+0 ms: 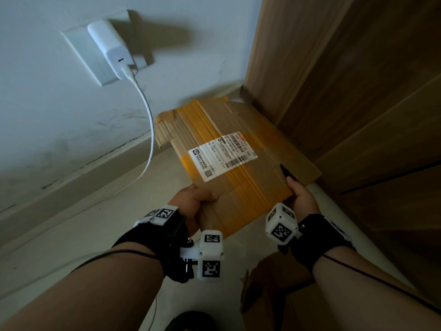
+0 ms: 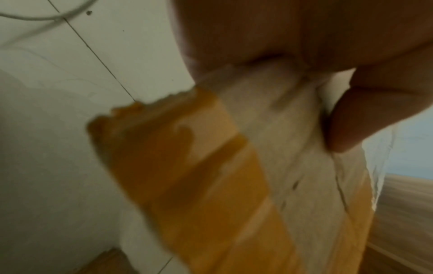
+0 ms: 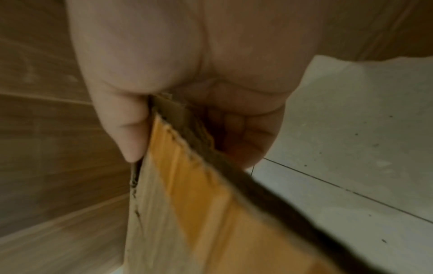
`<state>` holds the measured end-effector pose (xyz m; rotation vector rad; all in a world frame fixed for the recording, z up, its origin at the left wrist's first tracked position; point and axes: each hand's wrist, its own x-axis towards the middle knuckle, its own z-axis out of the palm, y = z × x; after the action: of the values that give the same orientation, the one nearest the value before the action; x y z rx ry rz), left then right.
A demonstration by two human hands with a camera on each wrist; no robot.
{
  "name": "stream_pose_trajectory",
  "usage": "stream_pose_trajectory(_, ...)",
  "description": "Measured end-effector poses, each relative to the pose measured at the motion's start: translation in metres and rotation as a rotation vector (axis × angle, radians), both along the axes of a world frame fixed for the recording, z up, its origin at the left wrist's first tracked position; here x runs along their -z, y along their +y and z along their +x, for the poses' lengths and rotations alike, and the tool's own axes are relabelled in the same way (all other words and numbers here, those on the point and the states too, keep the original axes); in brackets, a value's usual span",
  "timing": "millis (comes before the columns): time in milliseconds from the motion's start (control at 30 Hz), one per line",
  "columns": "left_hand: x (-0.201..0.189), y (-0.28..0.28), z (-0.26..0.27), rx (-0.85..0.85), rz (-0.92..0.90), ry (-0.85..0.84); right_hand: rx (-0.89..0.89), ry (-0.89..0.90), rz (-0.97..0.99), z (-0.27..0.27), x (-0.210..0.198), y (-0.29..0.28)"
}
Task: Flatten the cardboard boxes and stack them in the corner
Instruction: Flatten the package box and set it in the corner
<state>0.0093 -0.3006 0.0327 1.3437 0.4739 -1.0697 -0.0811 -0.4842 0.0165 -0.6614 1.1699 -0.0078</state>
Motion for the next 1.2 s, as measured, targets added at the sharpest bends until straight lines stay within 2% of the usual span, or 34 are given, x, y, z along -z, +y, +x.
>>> stream_pose_trajectory(200,0.011,0.006,0.000,0.050,0.156,0.001,-0.037,0.059,0.032,-0.002,-0.003,0.005)
stream_pose_trajectory(333,0.021,0.007,-0.001,0.339,0.479,-0.136,-0.065,0.116,0.037,-0.001,-0.007,0.011)
stream_pose_trajectory(367,0.023,0.007,-0.001,0.363,0.522,-0.181,-0.057,0.108,0.040,0.000,-0.007,0.014)
stream_pose_trajectory(433,0.025,0.005,-0.002,0.340,0.546,-0.212,-0.042,0.089,0.055,-0.001,-0.006,0.018)
stream_pose_trajectory(533,0.024,0.001,-0.002,0.244,0.487,-0.146,0.012,0.043,0.087,-0.001,-0.006,0.020)
stream_pose_trajectory(600,0.024,-0.001,-0.002,0.238,0.471,-0.140,0.052,0.018,0.083,0.001,-0.008,0.019)
stream_pose_trajectory(700,0.025,0.003,0.001,0.172,0.463,-0.118,0.106,0.096,0.002,0.005,-0.008,0.016)
stream_pose_trajectory(833,0.028,0.014,0.005,0.055,0.416,-0.103,0.080,0.199,-0.123,0.006,-0.001,0.008)
stream_pose_trajectory(967,0.034,0.020,0.000,-0.038,0.346,-0.083,0.092,0.103,-0.040,0.004,0.004,0.010)
stream_pose_trajectory(1133,0.037,0.022,0.003,0.012,0.405,-0.161,0.002,-0.290,0.086,-0.003,-0.010,0.017)
stream_pose_trajectory(1200,0.037,0.021,0.000,0.034,0.424,-0.182,-0.058,-0.326,0.029,-0.002,-0.010,0.019)
